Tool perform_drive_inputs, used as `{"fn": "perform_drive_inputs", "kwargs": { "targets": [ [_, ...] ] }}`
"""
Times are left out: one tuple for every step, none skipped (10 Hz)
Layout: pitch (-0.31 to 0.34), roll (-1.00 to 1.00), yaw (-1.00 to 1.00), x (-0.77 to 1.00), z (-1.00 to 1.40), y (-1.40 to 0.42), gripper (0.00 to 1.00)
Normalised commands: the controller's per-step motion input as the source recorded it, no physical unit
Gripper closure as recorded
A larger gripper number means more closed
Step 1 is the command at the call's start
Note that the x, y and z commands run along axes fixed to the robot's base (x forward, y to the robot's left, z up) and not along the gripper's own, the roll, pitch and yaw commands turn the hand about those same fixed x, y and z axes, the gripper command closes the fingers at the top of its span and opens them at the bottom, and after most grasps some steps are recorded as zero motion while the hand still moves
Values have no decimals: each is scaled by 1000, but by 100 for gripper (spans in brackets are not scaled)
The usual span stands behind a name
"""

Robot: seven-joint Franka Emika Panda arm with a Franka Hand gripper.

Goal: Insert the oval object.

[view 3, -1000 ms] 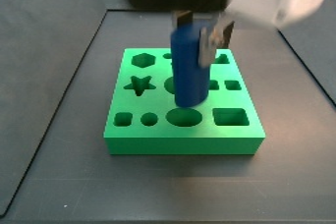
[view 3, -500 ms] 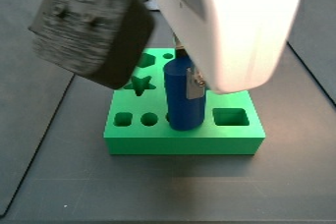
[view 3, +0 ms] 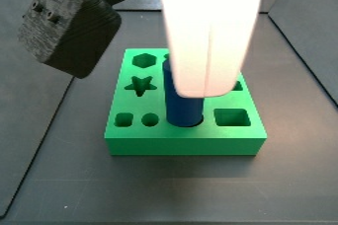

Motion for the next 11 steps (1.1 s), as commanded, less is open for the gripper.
{"fn": "perform_drive_inputs", "kwargs": {
  "targets": [
    [36,94,-63,77,-111,0,100],
    [0,147,0,0,-126,0,100],
    [0,47,-134,-11,-351,-34,100],
    [0,-16,-11,-186,-494,0,100],
    [11,0,0,-123,-371,0,100],
    [53,76,-69,31,-326,6,100],
    [107,161,-209,254,-329,37,100],
    [133,211,-226,371,-360,0,100],
    [131,211,-194,360,-414,0,100],
    [116,56,-169,271,-300,97,100],
    [70,-74,-43,163,-149,186,100]
  ]
}}
